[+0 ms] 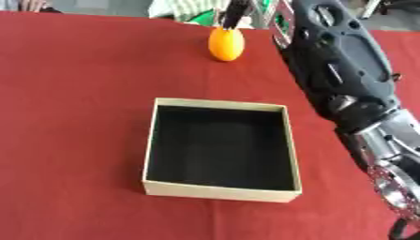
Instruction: Pick up objects on the table and place them in the box.
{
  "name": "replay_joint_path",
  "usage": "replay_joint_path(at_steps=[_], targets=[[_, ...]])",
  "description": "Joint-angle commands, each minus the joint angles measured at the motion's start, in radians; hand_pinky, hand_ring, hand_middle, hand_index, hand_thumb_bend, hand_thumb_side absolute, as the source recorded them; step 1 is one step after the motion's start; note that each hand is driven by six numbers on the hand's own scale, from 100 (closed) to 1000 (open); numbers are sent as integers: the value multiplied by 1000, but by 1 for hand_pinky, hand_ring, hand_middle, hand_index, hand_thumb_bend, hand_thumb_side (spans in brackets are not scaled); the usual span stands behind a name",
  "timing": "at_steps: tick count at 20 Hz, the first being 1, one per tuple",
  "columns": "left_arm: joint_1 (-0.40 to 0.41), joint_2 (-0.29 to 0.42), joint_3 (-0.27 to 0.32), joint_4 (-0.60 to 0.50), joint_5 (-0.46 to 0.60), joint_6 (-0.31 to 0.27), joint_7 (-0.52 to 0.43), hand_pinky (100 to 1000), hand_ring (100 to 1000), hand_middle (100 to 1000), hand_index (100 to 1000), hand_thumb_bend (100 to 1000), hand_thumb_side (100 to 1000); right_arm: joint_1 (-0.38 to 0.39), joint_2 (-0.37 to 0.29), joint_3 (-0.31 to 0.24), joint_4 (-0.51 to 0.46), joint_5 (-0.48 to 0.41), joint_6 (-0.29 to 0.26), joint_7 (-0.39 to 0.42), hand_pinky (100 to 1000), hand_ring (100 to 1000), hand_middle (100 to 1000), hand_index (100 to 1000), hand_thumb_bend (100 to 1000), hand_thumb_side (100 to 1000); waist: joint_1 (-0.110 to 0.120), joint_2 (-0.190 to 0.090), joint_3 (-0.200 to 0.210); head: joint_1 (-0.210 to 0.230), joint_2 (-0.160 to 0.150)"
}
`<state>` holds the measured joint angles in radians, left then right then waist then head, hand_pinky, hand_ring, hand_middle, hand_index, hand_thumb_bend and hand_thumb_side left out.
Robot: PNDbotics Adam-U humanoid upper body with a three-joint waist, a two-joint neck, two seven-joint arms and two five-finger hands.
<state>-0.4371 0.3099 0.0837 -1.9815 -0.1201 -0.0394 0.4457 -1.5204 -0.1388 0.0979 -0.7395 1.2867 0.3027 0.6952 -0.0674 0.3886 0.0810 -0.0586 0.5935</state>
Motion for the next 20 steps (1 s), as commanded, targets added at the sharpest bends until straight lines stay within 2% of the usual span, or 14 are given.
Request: replay_joint_path(at_steps=[1,9,20], targets=[[-13,23,0,-18,-1,1,-10,442,654,681,844,171,661,-16,-26,-11,-1,-3,5,10,957,964,929,1000,100,100,4,-17,6,-8,-16],[-15,22,0,-18,2,2,-14,441,653,681,844,166,664,-14,-38,-30,14,41,37,12,956,961,918,1000,100,114,5,-6,5,-14,-19],[-23,17,-1,-18,7,1,-15,441,652,680,844,158,666,8,-20,-31,28,0,56,-18,949,945,894,1000,100,140,9,7,12,-24,-35]])
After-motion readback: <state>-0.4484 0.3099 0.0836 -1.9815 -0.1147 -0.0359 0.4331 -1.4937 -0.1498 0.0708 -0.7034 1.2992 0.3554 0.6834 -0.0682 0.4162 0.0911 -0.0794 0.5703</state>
